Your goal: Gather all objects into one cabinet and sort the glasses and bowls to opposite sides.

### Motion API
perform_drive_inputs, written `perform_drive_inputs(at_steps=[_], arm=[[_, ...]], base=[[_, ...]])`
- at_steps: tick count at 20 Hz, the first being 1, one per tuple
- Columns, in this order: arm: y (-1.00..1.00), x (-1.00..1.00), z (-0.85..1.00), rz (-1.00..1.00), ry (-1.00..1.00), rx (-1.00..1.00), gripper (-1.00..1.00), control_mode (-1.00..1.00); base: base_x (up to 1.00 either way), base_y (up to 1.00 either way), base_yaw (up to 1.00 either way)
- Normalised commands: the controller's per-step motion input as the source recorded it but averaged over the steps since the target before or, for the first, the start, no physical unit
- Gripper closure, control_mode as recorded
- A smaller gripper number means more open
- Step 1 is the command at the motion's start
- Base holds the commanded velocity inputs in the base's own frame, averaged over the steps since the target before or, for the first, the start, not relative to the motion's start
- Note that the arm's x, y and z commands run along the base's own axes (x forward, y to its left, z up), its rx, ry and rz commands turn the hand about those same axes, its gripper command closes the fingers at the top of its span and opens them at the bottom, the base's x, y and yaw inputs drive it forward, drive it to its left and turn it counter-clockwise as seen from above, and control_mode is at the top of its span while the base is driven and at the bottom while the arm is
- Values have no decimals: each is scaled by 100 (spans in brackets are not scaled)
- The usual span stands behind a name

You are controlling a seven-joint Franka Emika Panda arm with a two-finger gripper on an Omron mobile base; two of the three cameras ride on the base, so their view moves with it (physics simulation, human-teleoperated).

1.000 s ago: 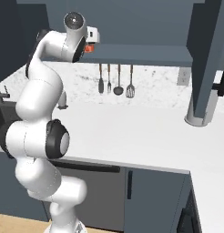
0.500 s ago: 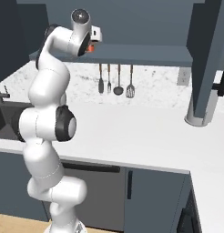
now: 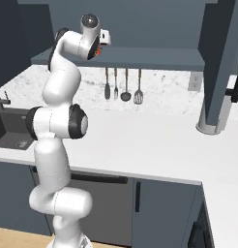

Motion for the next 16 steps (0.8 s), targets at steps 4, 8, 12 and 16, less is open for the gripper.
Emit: perform_drive_inputs(at_steps=[4,8,12,16], arm=[[6,43,0,0,7,1,-100,-100],[2,48,0,0,5,0,-100,-100],[0,4,0,0,0,0,-100,-100],[0,0,0,0,-3,0,-100,-100]], base=[[0,0,0],[0,0,0],[0,0,0],[0,0,0]])
